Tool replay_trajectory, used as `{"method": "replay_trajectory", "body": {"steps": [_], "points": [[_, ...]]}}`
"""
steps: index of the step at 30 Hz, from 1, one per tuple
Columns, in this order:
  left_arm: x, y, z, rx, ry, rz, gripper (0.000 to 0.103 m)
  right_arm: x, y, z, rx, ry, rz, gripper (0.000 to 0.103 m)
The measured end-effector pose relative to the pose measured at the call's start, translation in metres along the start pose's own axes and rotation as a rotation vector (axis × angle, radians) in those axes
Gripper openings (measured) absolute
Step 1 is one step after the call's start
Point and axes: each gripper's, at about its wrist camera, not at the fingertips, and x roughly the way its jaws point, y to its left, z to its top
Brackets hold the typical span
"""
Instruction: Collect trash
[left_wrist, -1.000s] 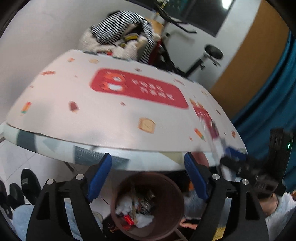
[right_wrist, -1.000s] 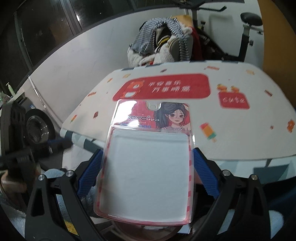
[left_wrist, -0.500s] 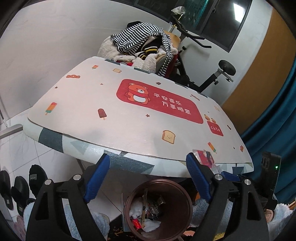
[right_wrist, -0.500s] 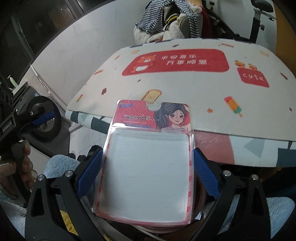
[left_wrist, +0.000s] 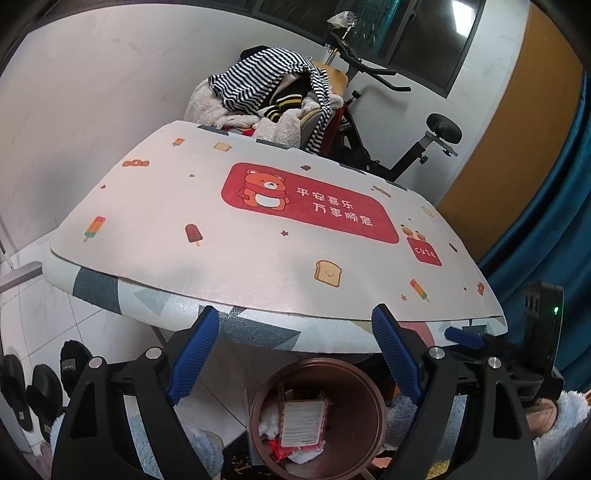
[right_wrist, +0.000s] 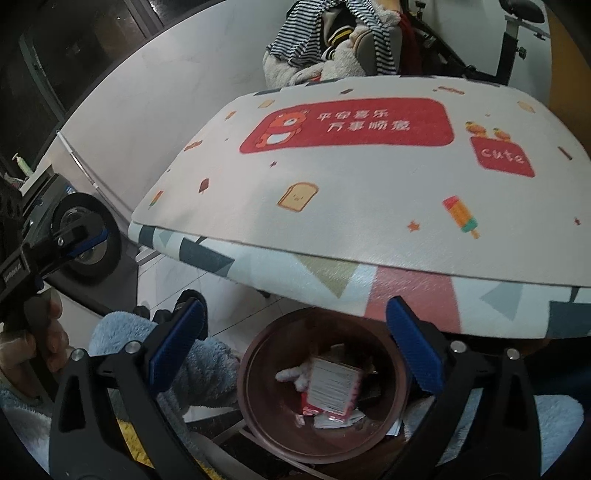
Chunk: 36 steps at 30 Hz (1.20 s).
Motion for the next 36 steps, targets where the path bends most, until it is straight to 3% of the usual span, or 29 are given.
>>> {"method": "replay_trajectory", "body": {"steps": [8,15,21,27,36], "points": [[-0.010,-0.012,0.009,0.068,-0.060,0.024,0.088,-0.019,-0.004,0.018,-0.010,-0.058,-0.063,0.097],[-0.038,-0.027,0.037,0.127,-0.189,0.087,0.097,-0.049,0.002,0.045,-0.055,-0.156,-0.143,0.097],[-0.069,-0.045,0.069,0.180,-0.316,0.174,0.097,-0.091,0.011,0.073,-0.109,-0.286,-0.195,0.097],[-0.093,-0.061,0.089,0.208,-0.389,0.169,0.097,-0.130,0.011,0.096,-0.114,-0.388,-0.200,0.097],[-0.110,-0.078,0.096,0.228,-0.449,0.194,0.097,-0.158,0.015,0.113,-0.129,-0.440,-0.244,0.097]]}}
